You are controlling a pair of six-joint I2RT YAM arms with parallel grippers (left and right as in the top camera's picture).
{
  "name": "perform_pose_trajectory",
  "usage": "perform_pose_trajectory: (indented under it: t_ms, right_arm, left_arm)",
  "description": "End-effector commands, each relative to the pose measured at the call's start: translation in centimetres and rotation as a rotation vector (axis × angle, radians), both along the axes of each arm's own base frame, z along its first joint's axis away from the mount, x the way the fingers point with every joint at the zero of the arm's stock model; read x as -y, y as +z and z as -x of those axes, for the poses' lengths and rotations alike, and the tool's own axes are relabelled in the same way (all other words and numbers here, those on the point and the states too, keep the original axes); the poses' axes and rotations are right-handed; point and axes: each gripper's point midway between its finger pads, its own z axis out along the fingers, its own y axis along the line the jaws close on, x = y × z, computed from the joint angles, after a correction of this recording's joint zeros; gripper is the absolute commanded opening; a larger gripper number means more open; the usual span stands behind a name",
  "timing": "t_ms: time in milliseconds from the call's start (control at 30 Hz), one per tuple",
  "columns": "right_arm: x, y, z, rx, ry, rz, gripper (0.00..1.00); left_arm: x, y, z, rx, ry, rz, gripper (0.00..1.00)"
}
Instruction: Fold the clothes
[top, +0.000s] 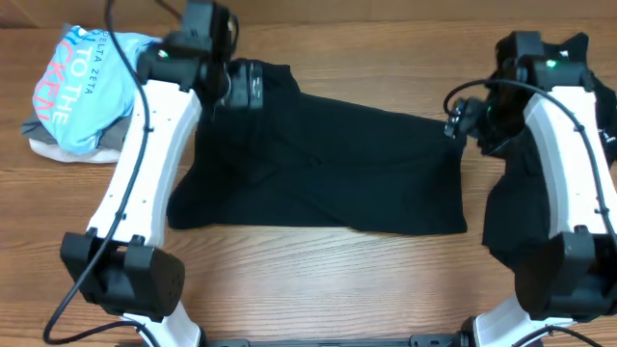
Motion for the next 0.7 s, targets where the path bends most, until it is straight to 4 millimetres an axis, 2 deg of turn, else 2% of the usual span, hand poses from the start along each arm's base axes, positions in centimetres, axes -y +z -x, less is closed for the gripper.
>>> perform_pose_trajectory:
  t_ms: [0,67,133,200,367,500,600,667]
  right_arm:
    - [0.0,4.4,-1.5,0.143,0.033,0.006,0.94]
    - [0.0,4.7,-1.8,0.157,0.033,0.006,0.94]
    - [0.0,4.6,-1.7,0.153,0.034,0.006,0.94]
    - [0.0,4.5,-1.5,0.142,0.038,0.006,0.94]
    - [-0.1,4.3,-0.7,0.108,0.042,0.005,0.94]
    - [0.0,4.2,-0.5,0.098,0.041,0.007,0.94]
    - [0.0,4.2,-0.5,0.097,0.041,0.007,0.94]
    - [0.0,4.2,-0.5,0.097,0.041,0.007,0.94]
  left_arm:
    - [1.5,4.4,-2.3,0.136,-0.093,0.051,1.00]
    - [1.7,3.5,-3.9,0.141,-0.098,0.046,1.00]
    - [1.8,1.5,-5.8,0.124,-0.093,0.043,1.00]
    - [1.4,-2.2,-9.2,0.107,-0.075,0.040,1.00]
    - [0.9,-8.6,-14.7,0.132,-0.048,0.030,1.00]
    - [0.8,-12.0,-17.0,0.160,-0.044,0.005,1.00]
    - [0.9,-14.3,-17.7,0.158,-0.079,-0.020,1.00]
    - [0.9,-16.6,-17.8,0.129,-0.101,-0.036,1.00]
